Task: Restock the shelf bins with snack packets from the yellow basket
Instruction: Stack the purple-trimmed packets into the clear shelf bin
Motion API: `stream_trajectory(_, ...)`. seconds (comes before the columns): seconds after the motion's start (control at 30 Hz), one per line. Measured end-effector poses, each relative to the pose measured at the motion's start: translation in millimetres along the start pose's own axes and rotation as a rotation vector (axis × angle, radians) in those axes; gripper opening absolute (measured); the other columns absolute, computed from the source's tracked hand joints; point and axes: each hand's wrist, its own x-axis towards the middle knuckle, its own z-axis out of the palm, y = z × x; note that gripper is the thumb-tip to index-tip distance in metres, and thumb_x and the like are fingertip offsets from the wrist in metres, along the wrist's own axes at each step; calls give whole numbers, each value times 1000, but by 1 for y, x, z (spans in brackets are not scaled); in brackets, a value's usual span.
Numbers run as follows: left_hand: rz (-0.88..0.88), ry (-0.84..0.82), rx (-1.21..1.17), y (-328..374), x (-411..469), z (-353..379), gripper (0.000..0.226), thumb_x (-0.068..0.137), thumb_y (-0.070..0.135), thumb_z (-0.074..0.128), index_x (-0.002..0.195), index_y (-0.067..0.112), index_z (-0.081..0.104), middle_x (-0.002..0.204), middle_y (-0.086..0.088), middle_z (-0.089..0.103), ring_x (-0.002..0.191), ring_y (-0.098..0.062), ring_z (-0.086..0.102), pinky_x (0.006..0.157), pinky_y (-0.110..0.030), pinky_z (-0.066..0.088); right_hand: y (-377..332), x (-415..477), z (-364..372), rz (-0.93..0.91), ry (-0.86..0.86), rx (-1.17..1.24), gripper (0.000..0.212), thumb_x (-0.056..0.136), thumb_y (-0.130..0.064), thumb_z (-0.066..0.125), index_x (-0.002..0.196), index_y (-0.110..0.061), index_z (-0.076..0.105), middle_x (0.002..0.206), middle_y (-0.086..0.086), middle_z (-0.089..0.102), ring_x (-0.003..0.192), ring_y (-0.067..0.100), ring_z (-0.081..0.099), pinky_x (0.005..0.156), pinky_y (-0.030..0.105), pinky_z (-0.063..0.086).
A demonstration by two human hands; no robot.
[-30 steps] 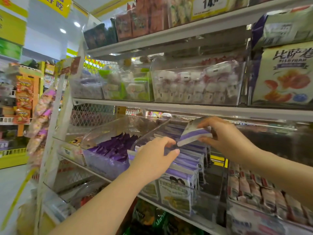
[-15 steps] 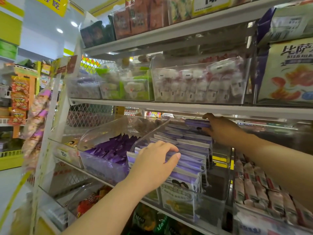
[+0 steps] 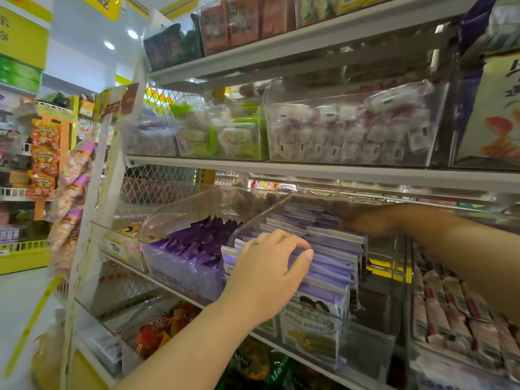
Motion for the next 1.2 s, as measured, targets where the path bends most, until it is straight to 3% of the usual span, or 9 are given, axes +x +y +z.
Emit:
stream_trajectory(0.07,32,13,11,-2,-2,1,33,99,49,31,120,38,55,114,24,51,108,4,40,95,-21,23,3,4,2,90,-32,68,40,102,-25,42,138,-39,32,142,-13,36,127,8,38,104,9,30)
stream_trajectory(0.13,66,29,24,-5,-3,3,35,99,50,29,120,39,54,113,25,50,108,6,38,94,-19,22,5,11,4,252,-122,89,41,101,-39,41,136,-20,49,141,0,48,126,22,48,109,38,38)
stream_trajectory(0.2,87,46,34,-7,-4,5,35,99,49,28,120,39,54,113,25,50,108,6,38,95,-19,23,4,15,6,315,-127,124,43,100,-38,43,132,-12,53,134,6,55,121,27,54,105,45,43)
stream_trajectory(0.33,90,67,46,-5,-4,5,35,101,45,28,120,35,55,112,22,51,108,4,40,97,-21,24,-5,12,14,211,-85,192,41,103,-27,37,141,-11,42,141,9,49,127,26,49,109,40,38)
stream_trajectory(0.5,108,71,140,-1,-13,-3,39,101,46,26,123,32,55,119,17,50,114,-3,42,103,-24,21,-13,-13,4,91,144,-249,52,99,-53,29,149,-40,20,156,-5,27,141,21,30,116,40,24)
stream_trajectory(0.6,79,139,145,0,-30,-12,45,97,50,23,122,32,56,121,17,50,115,-4,44,107,-27,21,-43,-40,9,91,329,-352,53,94,-62,31,142,-41,34,147,-2,42,130,25,42,104,42,38)
stream_trajectory(0.73,-2,311,156,-10,-78,-17,36,97,43,30,113,29,60,112,15,53,104,-7,51,101,-28,29,-103,-84,40,-248,528,-417,39,92,-50,44,123,-30,58,123,-5,62,110,21,57,85,35,46)
stream_trajectory(1.0,-257,380,187,-54,-220,-8,23,92,30,44,103,25,64,102,10,61,96,-18,58,91,-39,41,-189,-122,180,-548,263,-364,26,94,-40,46,115,-32,57,108,-10,64,100,19,61,77,37,51)
stream_trajectory(1.2,-444,99,296,-98,-342,25,18,89,21,54,103,21,67,100,2,66,95,-23,62,85,-40,42,-205,-103,323,-521,21,-249,29,93,-40,47,119,-32,55,116,-8,64,108,20,60,82,35,50)
